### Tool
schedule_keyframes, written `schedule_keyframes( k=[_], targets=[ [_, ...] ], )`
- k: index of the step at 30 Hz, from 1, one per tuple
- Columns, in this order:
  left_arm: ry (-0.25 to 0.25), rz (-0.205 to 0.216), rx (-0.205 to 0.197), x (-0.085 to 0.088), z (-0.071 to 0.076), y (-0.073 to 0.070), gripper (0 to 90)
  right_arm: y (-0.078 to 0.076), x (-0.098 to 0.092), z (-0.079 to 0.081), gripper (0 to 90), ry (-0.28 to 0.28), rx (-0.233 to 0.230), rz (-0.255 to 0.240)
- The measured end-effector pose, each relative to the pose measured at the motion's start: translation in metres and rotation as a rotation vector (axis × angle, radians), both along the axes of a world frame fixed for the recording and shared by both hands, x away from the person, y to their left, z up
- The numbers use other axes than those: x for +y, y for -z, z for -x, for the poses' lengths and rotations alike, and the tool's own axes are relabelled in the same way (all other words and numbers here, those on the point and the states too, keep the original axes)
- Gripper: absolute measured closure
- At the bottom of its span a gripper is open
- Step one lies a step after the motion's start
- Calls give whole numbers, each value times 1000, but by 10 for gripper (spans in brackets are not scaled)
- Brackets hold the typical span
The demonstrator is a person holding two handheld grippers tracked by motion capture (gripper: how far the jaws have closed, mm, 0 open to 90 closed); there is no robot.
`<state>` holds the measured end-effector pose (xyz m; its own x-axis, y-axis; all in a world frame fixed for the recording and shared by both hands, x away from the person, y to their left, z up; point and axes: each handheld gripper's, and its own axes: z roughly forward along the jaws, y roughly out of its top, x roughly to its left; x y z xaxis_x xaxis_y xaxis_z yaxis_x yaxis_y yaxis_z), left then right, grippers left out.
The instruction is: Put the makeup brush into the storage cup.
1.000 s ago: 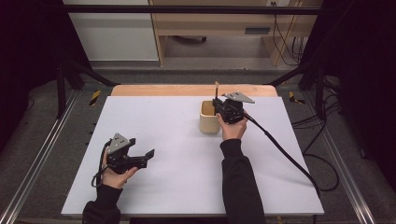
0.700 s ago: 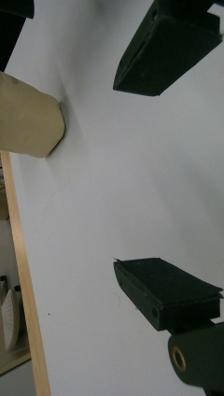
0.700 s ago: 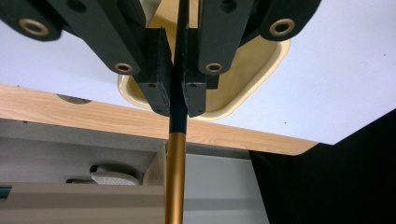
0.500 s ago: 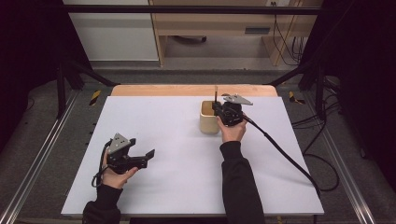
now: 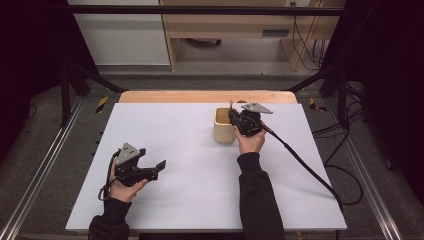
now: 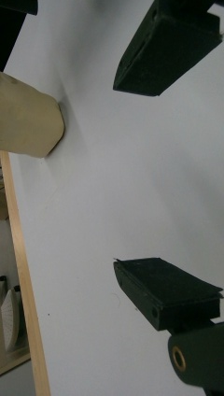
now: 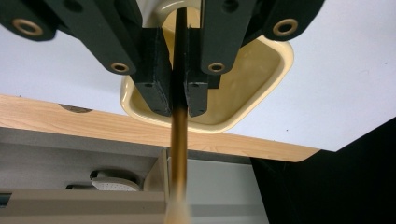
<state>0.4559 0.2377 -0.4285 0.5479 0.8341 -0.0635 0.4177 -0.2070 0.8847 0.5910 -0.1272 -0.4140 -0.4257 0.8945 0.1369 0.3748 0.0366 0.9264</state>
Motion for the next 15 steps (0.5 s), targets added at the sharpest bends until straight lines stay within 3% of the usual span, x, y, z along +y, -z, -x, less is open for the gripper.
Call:
schedule_keyframes(
  k=[8, 15],
  targets=[
    [-1, -4, -1, 0, 0, 0, 111, -8, -5, 9, 748, -4, -20, -9],
    [-2, -2, 1, 0, 0, 0, 110, -14, -9, 28, 605, -45, -36, 27]
  ],
)
